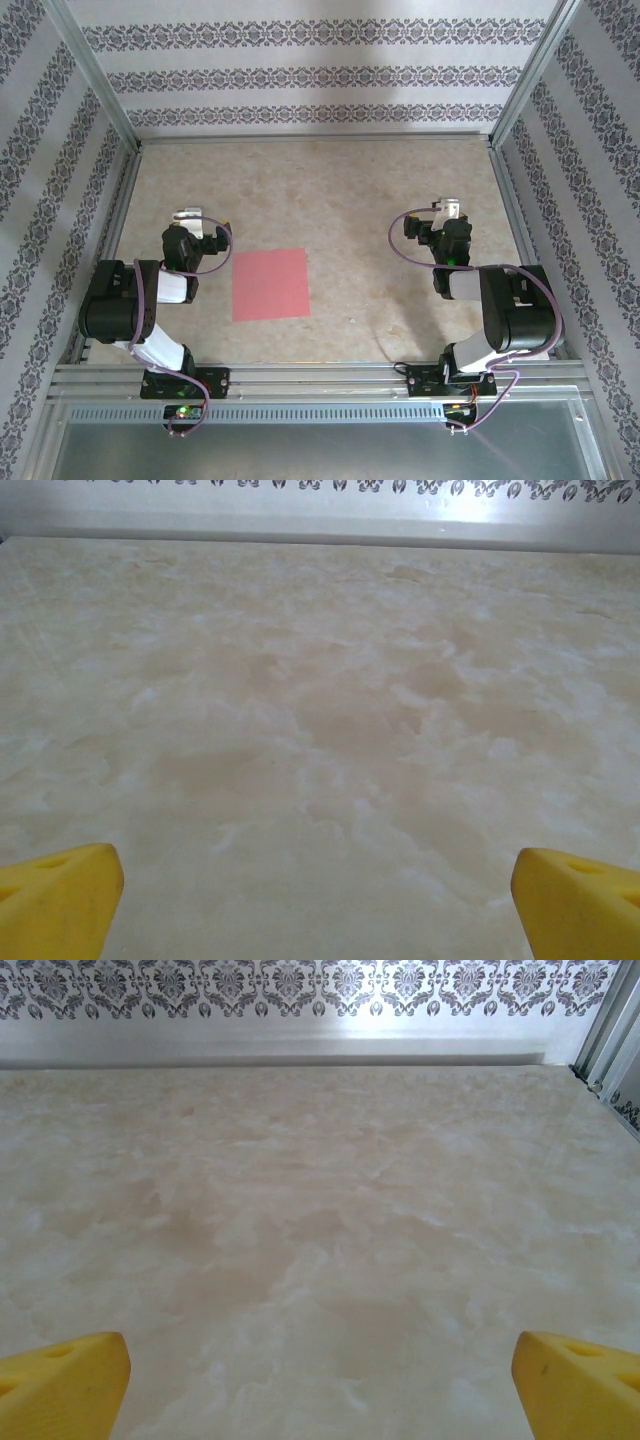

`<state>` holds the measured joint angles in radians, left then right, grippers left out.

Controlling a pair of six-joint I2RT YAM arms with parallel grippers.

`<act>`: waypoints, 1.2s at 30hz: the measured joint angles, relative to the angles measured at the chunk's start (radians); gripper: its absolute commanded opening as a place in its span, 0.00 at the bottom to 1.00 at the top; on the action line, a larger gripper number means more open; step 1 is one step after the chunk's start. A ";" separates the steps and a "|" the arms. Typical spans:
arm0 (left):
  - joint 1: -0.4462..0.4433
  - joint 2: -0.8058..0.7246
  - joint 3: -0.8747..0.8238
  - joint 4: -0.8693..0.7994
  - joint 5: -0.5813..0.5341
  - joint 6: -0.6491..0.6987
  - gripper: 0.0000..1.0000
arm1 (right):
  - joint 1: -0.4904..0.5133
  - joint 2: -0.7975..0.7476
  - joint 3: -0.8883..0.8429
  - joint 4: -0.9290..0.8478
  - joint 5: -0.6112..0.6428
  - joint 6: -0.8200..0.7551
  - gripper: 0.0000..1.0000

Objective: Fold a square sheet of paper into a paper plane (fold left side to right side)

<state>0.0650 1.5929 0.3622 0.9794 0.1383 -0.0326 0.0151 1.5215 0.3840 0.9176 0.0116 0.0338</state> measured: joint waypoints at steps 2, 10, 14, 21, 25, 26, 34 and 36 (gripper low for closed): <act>0.000 0.000 0.000 0.000 -0.011 0.000 1.00 | 0.000 0.000 0.000 0.000 0.000 0.000 0.98; 0.000 -0.062 -0.062 0.013 -0.071 -0.006 1.00 | 0.000 -0.031 -0.010 -0.014 0.002 0.001 0.98; 0.000 -0.266 -0.047 -0.138 -0.091 -0.030 1.00 | -0.003 -0.178 -0.029 -0.092 0.002 0.009 0.98; 0.000 -0.587 0.187 -0.659 -0.070 -0.258 1.00 | -0.006 -0.505 0.000 -0.342 -0.026 0.127 0.98; 0.000 -0.646 0.247 -0.892 0.027 -0.408 1.00 | -0.006 -0.616 0.041 -0.496 -0.108 0.252 0.98; -0.003 -0.647 0.248 -0.943 0.060 -0.443 1.00 | -0.006 -0.636 0.048 -0.523 -0.134 0.288 0.98; -0.200 -0.613 0.247 -1.249 0.201 -0.621 1.00 | 0.061 -0.645 0.071 -0.678 -0.295 0.513 0.98; -0.301 -0.577 0.251 -1.268 0.205 -0.650 1.00 | 0.099 -0.619 0.089 -0.707 -0.311 0.523 0.98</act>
<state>-0.2359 1.0161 0.6132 -0.2882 0.3435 -0.6827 0.1139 0.9024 0.4725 0.2108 -0.2993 0.5564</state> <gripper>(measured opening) 0.997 0.983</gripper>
